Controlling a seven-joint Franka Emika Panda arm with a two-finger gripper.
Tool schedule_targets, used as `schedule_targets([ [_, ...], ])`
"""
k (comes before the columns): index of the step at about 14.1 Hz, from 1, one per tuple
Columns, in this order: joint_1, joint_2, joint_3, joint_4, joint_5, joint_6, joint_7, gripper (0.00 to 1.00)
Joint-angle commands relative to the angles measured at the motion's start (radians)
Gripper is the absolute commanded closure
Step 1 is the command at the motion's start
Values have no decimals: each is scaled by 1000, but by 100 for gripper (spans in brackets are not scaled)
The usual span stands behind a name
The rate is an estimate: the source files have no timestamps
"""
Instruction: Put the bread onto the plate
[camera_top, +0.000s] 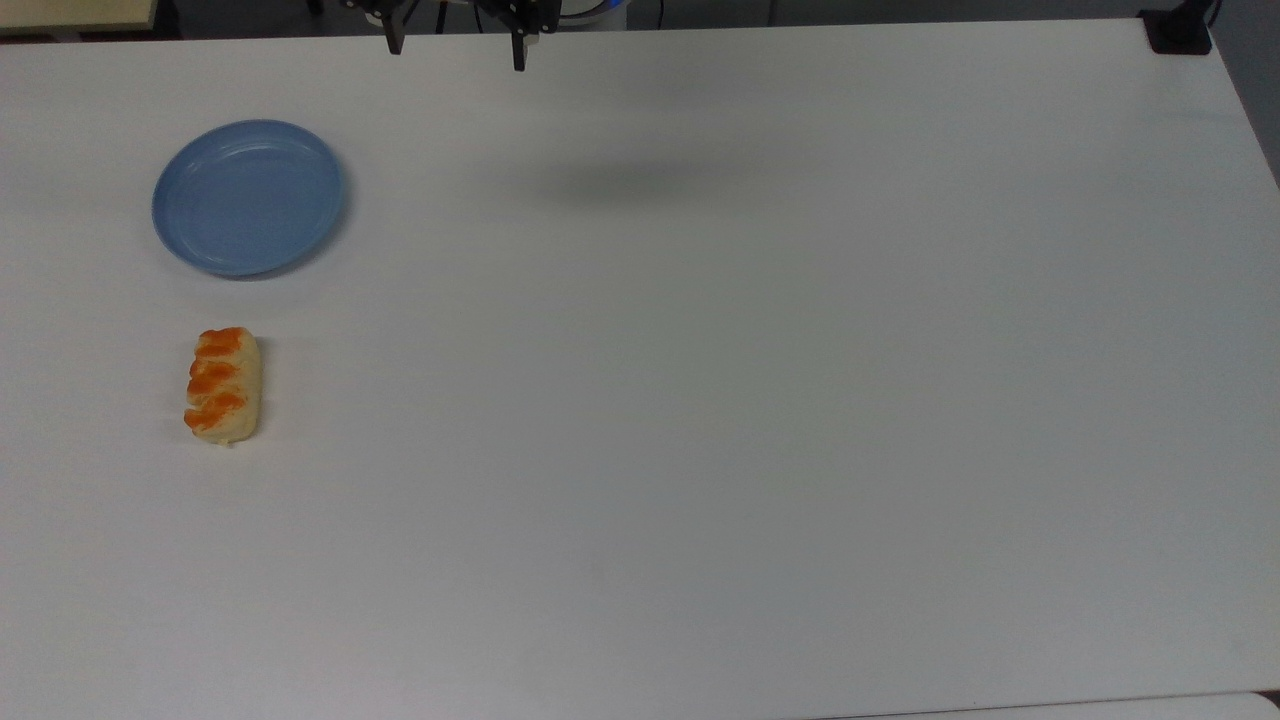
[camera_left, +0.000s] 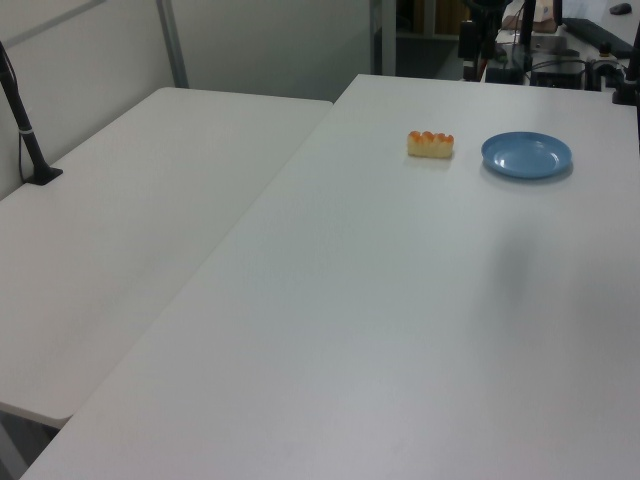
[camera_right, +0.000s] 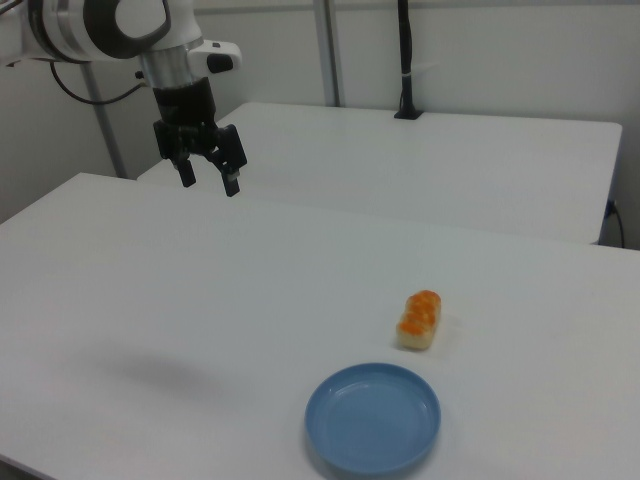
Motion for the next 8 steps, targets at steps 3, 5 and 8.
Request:
schedule_targets([
  [3,1,-5,-7,-15,-1,-8,-14,0],
  [5,1,-3,-7,-14,-2,-7,-14,0],
  [8,0,15,-9,-11,-2,7,-20,0],
])
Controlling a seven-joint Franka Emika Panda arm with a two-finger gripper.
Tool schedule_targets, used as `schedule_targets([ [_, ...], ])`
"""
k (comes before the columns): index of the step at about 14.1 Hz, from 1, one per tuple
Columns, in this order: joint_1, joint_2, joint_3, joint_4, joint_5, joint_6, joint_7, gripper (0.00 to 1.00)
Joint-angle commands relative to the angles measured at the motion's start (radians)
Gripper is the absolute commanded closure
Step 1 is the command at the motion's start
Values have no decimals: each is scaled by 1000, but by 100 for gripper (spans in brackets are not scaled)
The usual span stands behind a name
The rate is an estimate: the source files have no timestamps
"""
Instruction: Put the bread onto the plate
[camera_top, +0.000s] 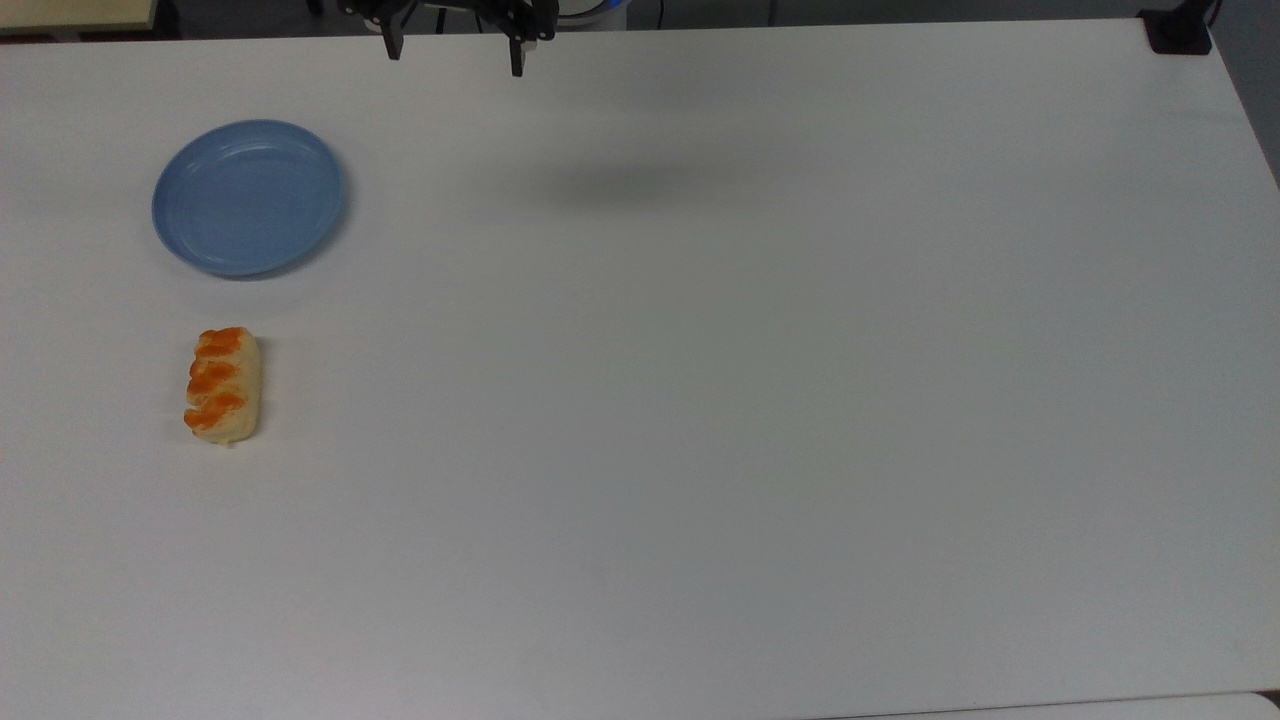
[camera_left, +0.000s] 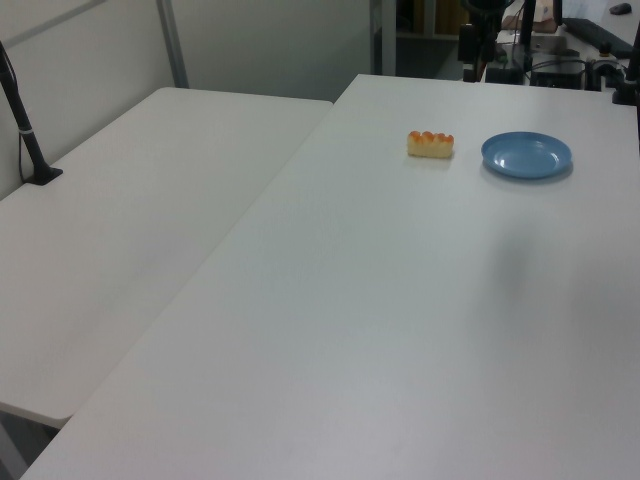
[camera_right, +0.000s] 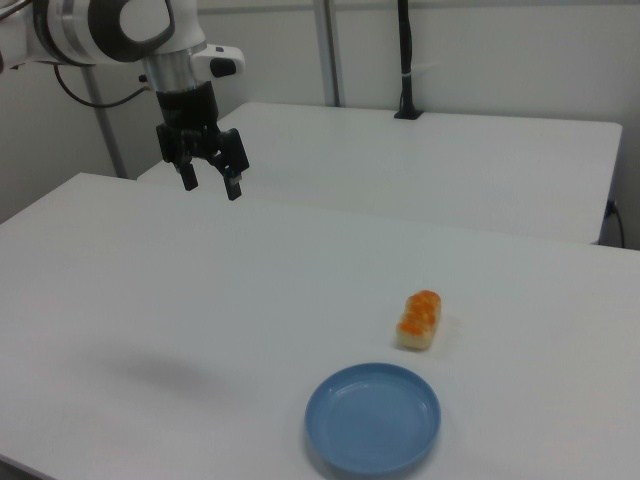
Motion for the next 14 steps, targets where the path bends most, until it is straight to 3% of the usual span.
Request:
schedule_targets([
  [1,2,16,-10,11,-10,13,-48,0],
  [7,-127,94,-12,28,2,73,-308,0],
  [9,-182,131,-12,28,5,171,-340,0],
  [14,-331,330,-13,28,-18,456,-348,0],
])
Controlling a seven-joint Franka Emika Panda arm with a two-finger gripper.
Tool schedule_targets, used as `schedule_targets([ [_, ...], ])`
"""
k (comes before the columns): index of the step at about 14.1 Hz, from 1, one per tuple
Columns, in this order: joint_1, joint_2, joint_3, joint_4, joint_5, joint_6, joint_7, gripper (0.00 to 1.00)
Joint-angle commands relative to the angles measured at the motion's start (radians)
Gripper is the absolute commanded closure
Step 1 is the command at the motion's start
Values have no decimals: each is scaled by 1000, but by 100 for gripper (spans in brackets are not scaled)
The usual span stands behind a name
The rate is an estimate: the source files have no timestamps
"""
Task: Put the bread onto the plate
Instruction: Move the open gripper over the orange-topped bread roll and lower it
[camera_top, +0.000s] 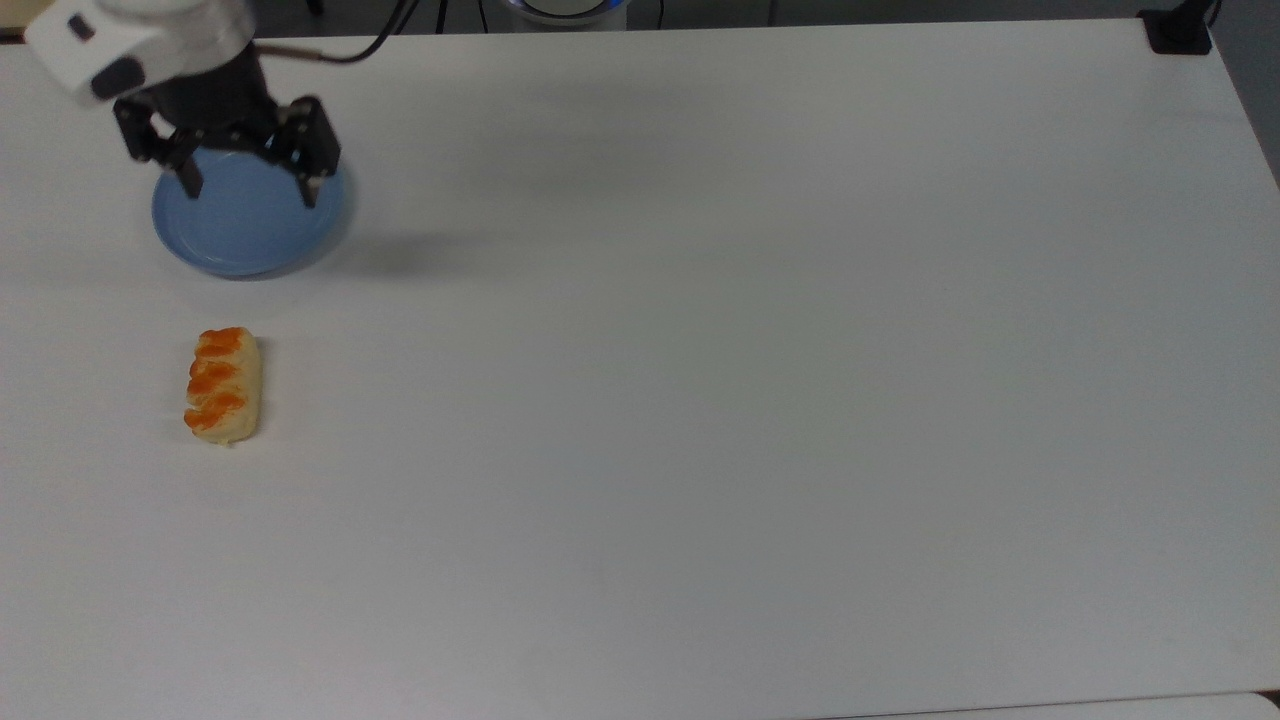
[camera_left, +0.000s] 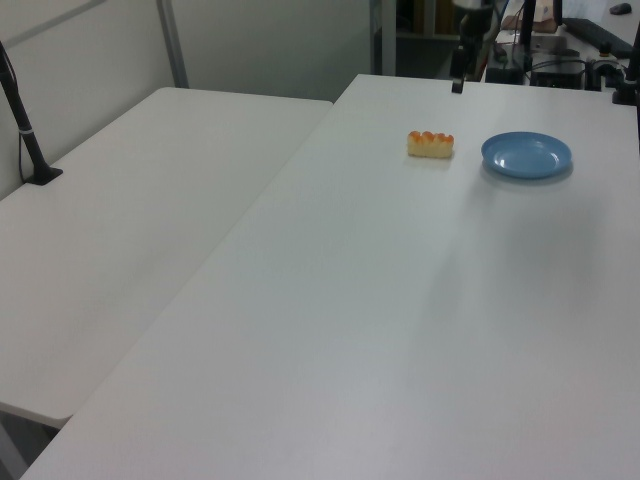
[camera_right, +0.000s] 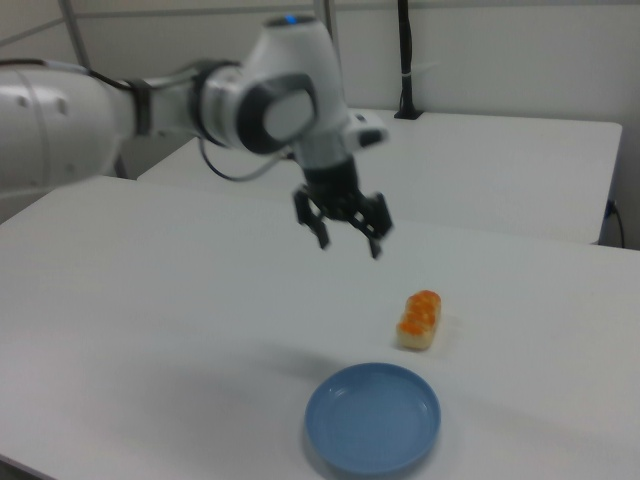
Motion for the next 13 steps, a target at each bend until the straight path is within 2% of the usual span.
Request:
schedule_targets([
  [1,-70,130,1,20,-22,174,-16,0],
  [7,-98,278,-4,40,-74,346,-12,0],
  [13,-92,316,7,43,-59,364,3,0],
])
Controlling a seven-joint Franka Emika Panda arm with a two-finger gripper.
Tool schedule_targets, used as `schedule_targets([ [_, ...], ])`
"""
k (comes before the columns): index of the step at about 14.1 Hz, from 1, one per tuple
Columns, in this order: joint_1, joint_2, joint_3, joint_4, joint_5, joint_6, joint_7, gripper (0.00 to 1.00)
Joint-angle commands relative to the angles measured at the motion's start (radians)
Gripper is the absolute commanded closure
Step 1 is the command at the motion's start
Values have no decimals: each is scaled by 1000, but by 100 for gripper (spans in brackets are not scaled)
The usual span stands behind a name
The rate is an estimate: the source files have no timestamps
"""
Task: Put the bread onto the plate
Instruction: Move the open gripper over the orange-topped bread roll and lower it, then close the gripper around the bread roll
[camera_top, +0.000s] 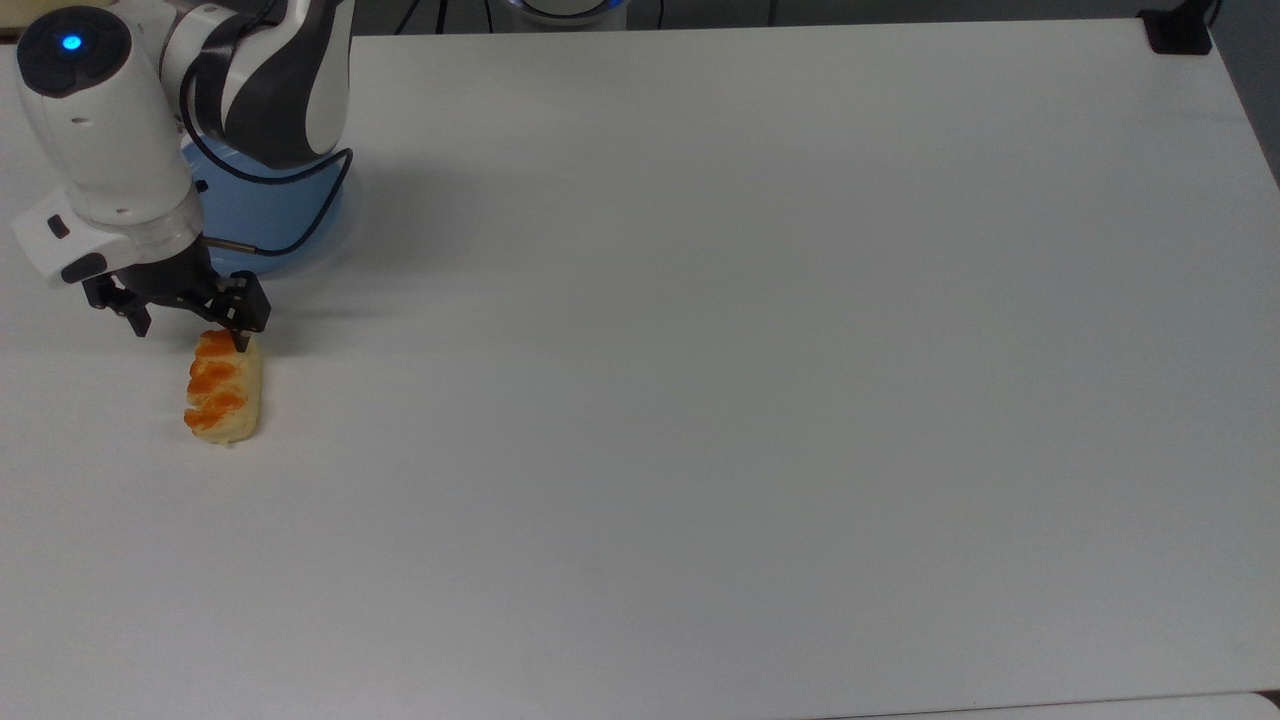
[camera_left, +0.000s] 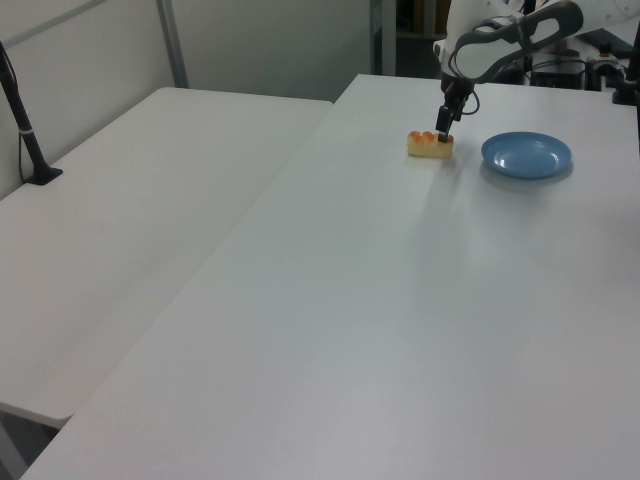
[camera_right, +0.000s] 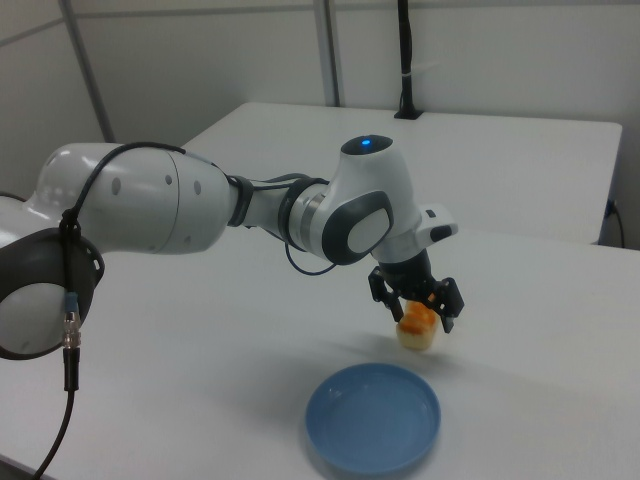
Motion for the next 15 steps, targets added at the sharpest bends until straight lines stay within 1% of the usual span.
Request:
schedule_targets([
  [1,7,24,7,27,3,12,8,0],
  [6,22,78,14,81,4,15,51,0],
  [8,32,98,14,93,6,46,62,0],
  [10,35,104,14,90,6,104,108,11],
  [11,35,108,14,90,6,119,123,19],
  [14,35,108,14,90,6,130,119,49],
  [15,35,105,14,89,6,130,115,53],
])
